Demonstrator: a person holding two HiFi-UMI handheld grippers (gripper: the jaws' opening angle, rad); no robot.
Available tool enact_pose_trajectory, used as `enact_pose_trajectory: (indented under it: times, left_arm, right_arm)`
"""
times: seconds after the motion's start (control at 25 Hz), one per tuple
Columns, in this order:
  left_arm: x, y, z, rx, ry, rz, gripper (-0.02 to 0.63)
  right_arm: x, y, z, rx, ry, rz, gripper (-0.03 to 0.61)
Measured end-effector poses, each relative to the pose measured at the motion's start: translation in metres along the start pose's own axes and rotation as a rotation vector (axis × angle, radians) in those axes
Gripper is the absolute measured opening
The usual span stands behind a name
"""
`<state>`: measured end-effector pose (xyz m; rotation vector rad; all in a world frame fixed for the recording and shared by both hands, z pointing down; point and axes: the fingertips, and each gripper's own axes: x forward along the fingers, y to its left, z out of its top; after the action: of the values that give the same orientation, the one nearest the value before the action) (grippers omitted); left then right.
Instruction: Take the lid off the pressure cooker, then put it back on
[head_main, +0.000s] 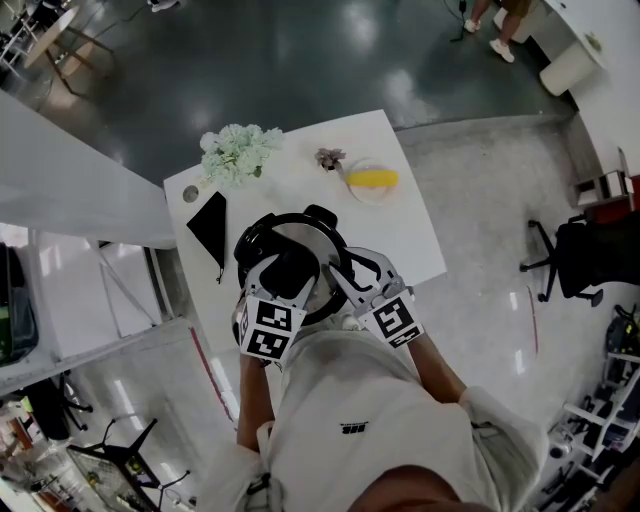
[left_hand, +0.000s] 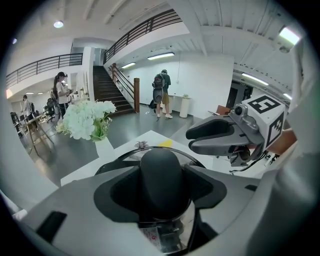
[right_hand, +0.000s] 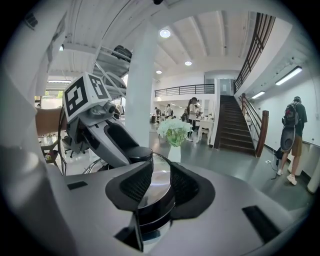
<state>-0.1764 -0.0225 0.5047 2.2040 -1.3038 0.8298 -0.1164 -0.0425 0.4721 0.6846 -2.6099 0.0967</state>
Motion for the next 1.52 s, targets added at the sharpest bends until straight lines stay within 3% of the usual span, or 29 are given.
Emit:
enact_pose_trajectory:
  times: [0.52, 1.52]
  left_arm:
    - [0.000, -0.002, -0.001, 0.027, -0.012, -0.051, 0.293]
    - [0.000, -0.006, 0.000, 0.216, -0.024, -0.255, 0.291]
  right_arm:
    - [0.005, 0.000, -0.001, -0.003, 0.004, 0.003, 0.118]
    - [0.013, -0.004, -0.003, 0.034, 0.023, -0.074, 0.118]
